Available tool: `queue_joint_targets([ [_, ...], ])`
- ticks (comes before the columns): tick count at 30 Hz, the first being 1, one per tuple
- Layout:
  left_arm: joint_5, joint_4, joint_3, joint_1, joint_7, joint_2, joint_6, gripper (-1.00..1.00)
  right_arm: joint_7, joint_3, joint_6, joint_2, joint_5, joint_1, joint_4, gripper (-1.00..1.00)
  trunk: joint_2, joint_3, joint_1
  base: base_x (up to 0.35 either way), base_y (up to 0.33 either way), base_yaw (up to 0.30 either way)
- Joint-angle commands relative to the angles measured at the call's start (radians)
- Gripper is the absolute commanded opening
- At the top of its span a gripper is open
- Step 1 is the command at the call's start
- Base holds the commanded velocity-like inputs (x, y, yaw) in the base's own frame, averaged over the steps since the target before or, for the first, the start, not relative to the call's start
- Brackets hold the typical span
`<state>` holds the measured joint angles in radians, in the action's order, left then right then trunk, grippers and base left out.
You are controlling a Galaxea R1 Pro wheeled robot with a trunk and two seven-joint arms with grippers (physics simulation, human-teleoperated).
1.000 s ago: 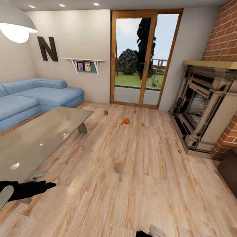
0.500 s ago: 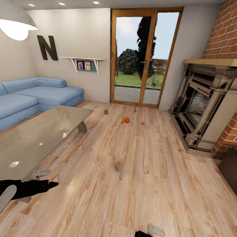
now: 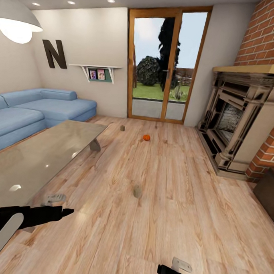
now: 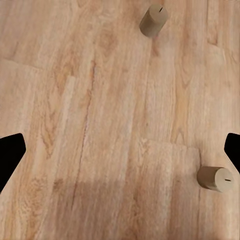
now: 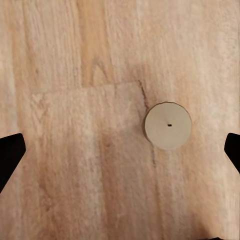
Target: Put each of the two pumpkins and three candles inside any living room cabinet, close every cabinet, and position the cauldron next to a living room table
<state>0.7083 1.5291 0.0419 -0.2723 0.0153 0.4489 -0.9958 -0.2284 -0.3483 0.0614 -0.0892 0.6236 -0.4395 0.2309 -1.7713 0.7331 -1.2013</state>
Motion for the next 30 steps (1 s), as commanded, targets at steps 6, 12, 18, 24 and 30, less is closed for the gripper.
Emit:
queue_joint_targets([
  [6, 0.0, 0.004, -0.013, -0.001, 0.002, 0.006, -0.003, 1.0, -0.004, -0.009, 0.013, 0.001, 0.009, -0.001, -0.001, 1.0, -0.043, 0.02, -0.023, 0.0, 0.0, 0.0],
  [12, 0.0, 0.005, -0.023, -0.001, 0.002, 0.009, -0.003, 1.0, -0.003, -0.009, 0.014, 0.001, 0.008, -0.001, 0.0, 1.0, -0.085, 0.039, -0.046, 0.0, 0.0, 0.0],
  [18, 0.0, 0.005, -0.022, -0.001, 0.002, 0.01, -0.003, 1.0, -0.003, -0.01, 0.015, 0.0, 0.008, -0.001, 0.001, 1.0, -0.127, 0.057, -0.069, 0.0, 0.0, 0.0],
  [24, 0.0, 0.005, -0.017, -0.001, 0.002, 0.006, -0.003, 1.0, -0.004, -0.009, 0.03, 0.0, 0.01, -0.001, -0.001, 1.0, -0.169, 0.076, -0.092, 0.0, 0.0, 0.0],
  [30, -0.001, 0.005, -0.014, -0.001, 0.002, 0.002, -0.003, 1.0, -0.005, -0.003, 0.036, 0.001, 0.013, -0.001, -0.001, 1.0, -0.211, 0.095, -0.115, 0.0, 0.0, 0.0],
])
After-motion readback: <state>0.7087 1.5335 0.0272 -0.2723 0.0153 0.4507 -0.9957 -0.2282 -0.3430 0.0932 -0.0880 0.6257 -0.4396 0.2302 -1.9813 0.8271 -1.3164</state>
